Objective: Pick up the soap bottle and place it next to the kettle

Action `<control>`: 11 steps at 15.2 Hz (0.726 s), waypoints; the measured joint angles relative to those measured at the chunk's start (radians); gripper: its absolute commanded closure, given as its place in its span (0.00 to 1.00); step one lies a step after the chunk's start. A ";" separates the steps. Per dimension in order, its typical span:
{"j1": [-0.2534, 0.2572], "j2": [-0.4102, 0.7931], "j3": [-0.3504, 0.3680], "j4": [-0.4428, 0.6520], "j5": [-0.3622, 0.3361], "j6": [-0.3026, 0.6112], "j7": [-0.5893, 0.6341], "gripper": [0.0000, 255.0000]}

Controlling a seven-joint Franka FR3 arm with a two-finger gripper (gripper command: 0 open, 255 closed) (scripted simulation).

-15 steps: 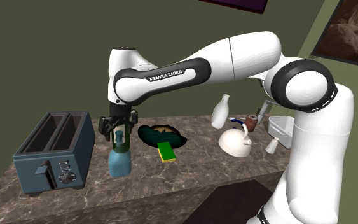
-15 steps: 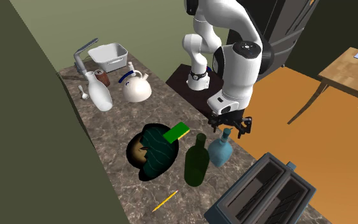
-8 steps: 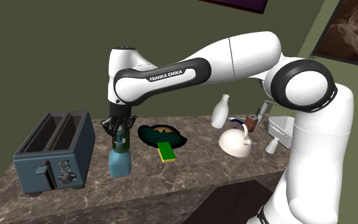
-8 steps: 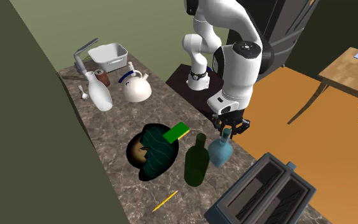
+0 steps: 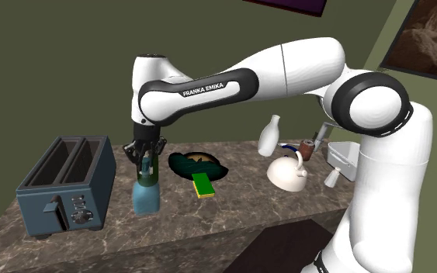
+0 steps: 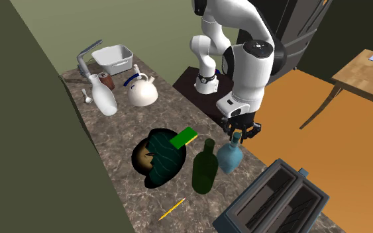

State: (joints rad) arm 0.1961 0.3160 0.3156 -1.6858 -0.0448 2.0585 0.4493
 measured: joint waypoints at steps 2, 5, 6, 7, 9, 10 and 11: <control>-0.001 -0.006 0.001 0.015 0.002 -0.021 -0.001 1.00; -0.003 -0.015 0.001 0.042 0.006 -0.057 -0.004 1.00; -0.002 -0.017 0.002 0.052 0.006 -0.068 -0.004 1.00; -0.001 -0.019 0.003 0.062 0.007 -0.080 -0.002 1.00; -0.001 -0.025 0.004 0.080 0.008 -0.103 -0.002 1.00; 0.000 -0.024 0.004 0.093 0.008 -0.116 -0.001 1.00; 0.001 -0.026 0.005 0.107 0.009 -0.132 -0.001 1.00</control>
State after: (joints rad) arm 0.1966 0.2896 0.3201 -1.5785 -0.0359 1.9264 0.4485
